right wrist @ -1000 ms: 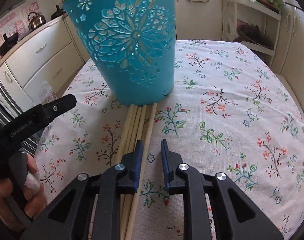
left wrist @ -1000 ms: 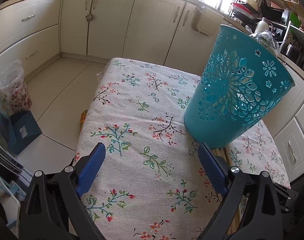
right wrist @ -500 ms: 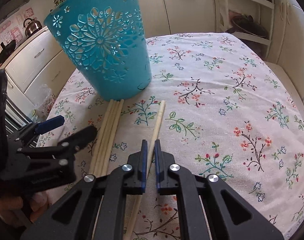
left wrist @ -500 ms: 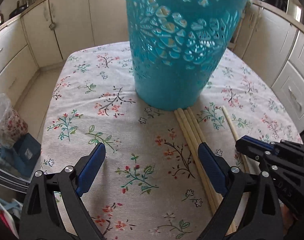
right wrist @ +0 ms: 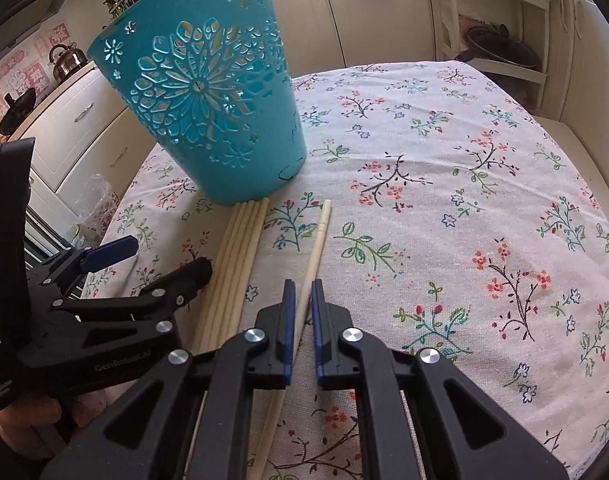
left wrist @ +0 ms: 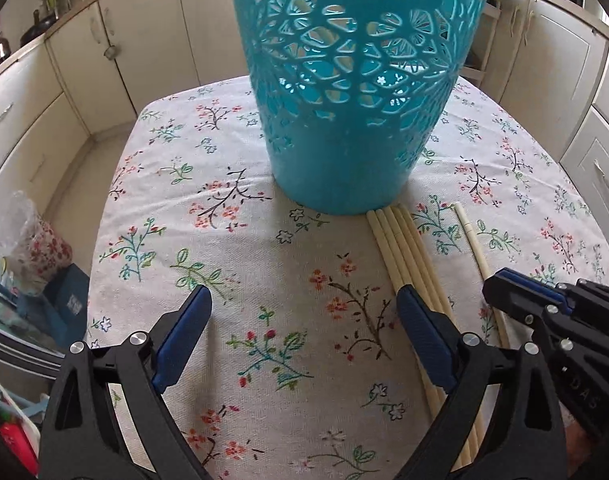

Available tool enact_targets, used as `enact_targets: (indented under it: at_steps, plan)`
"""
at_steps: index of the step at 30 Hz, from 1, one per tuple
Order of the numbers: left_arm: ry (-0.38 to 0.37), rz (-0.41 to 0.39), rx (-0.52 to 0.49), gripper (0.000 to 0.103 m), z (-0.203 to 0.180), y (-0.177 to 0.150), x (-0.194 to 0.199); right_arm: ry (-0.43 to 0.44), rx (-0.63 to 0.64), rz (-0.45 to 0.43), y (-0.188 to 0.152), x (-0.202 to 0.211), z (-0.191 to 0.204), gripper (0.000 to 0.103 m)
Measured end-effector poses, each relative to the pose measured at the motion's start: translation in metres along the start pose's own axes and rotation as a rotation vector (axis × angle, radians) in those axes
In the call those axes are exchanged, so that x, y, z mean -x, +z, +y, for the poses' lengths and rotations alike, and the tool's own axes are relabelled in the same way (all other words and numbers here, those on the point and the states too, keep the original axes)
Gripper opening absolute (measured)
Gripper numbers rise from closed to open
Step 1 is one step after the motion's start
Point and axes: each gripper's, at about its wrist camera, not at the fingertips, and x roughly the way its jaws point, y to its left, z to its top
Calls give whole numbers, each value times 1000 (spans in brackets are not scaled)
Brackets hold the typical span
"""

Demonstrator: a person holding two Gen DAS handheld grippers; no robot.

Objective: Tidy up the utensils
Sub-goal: 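Move the left gripper to the sticks beside the basket and straddle one stick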

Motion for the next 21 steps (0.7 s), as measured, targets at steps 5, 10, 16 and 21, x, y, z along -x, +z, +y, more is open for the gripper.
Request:
enact_targets:
  at_steps: [5,10,16,21]
  plan:
    - [-7,2,2,90,-7,6,-1,4,-1,0,0,0,-1,9]
    - [0,5,1,90,-13,7,-3,6,0,-1,0,0,-1,9]
    - [6,27,25,90,-6,8,-7,8,-2,0,-1,0,-1,9]
    - [20,32,18,88,-6,12,-14,9,-3,-1,-1,0,-1,9]
